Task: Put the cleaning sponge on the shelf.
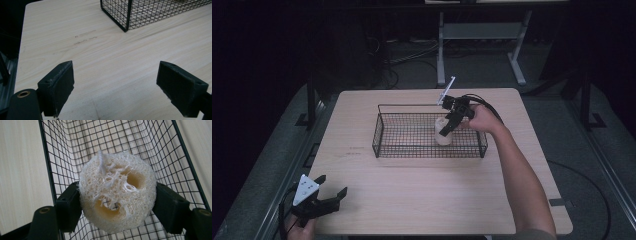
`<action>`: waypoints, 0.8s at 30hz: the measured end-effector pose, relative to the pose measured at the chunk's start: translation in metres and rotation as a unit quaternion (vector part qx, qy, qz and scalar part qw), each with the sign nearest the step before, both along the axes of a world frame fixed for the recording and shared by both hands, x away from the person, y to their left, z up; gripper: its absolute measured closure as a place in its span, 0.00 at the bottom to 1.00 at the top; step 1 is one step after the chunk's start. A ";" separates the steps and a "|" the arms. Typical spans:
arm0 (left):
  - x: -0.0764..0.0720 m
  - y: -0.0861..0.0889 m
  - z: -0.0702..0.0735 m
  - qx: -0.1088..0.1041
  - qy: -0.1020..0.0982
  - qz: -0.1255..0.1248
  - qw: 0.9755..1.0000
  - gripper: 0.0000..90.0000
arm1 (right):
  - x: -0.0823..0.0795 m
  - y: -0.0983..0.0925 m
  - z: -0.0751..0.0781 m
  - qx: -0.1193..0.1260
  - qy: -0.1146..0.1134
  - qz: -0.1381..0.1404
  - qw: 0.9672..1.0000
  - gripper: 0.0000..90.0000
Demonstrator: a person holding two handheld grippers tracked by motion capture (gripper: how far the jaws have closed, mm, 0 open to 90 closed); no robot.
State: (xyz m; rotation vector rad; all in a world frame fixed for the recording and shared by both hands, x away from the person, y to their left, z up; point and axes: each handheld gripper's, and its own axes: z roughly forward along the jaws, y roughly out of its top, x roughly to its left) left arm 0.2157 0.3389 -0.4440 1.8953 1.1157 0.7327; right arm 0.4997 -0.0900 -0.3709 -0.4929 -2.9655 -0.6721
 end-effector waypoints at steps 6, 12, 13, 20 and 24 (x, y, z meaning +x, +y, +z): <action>0.000 0.000 0.000 -0.001 0.001 0.000 1.000 0.15 | 0.000 0.004 -0.005 -0.004 -0.001 0.006 1.000 0.32; 0.000 0.000 0.000 -0.001 0.001 0.000 1.000 0.15 | -0.001 0.008 -0.012 -0.008 0.001 0.007 1.000 0.32; 0.000 0.000 0.000 -0.001 0.001 0.000 1.000 0.15 | -0.001 0.007 -0.014 -0.007 0.002 0.007 1.000 0.32; 0.000 0.000 0.000 -0.001 0.000 0.000 1.000 0.15 | 0.000 0.004 -0.023 -0.007 0.007 0.000 1.000 0.32; 0.000 0.000 0.000 -0.001 0.001 0.001 1.000 0.15 | 0.000 0.004 -0.024 -0.010 0.005 0.002 1.000 0.32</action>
